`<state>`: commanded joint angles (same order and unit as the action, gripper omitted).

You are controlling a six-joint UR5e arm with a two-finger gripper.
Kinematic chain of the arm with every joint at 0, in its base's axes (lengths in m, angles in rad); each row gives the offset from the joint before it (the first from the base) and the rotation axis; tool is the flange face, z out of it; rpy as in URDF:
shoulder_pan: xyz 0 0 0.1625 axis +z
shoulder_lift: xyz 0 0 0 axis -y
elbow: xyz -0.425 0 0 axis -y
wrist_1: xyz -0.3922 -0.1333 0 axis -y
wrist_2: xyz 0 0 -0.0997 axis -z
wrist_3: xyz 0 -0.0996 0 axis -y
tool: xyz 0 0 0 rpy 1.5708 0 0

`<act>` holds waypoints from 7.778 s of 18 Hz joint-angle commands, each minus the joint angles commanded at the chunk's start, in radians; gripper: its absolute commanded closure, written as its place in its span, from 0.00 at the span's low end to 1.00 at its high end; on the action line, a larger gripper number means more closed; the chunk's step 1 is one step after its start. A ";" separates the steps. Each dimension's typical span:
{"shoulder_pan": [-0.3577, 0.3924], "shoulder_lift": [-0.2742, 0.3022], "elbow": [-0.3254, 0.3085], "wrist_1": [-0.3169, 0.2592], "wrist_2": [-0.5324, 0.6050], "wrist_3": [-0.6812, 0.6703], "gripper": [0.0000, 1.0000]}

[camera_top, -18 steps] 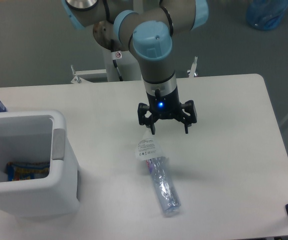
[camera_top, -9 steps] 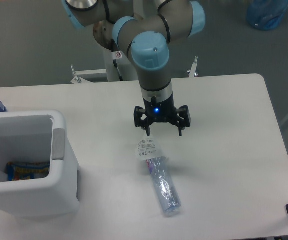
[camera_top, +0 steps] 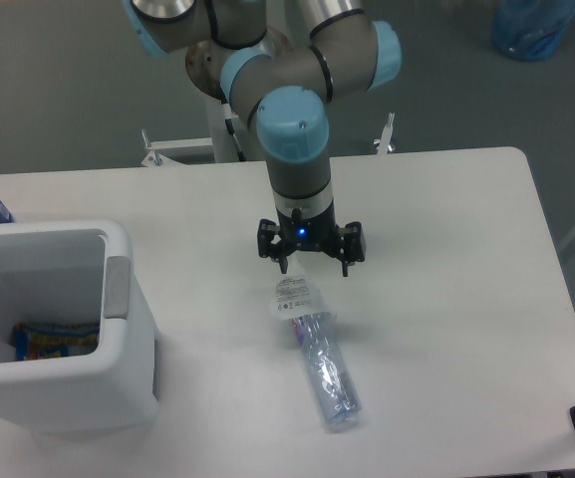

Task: Place the trash in the trash can
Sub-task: 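Move the open gripper over the white paper on the bottle, then lower the gripper and pinch the crumpled white paper, then lift the white paper and carry it over the white bin, then open the gripper to drop the paper into the bin, then move the gripper back over the clear plastic bottle, then lower the gripper around the bottle's end and close on it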

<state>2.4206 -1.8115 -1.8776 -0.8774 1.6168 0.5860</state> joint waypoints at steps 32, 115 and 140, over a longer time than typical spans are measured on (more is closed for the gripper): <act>-0.011 0.026 0.034 0.005 -0.008 -0.003 1.00; 0.046 -0.206 0.357 0.038 -0.169 -0.437 0.00; 0.015 -0.431 0.408 0.041 -0.124 -0.394 0.00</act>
<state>2.4360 -2.2427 -1.4696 -0.8360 1.4925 0.1917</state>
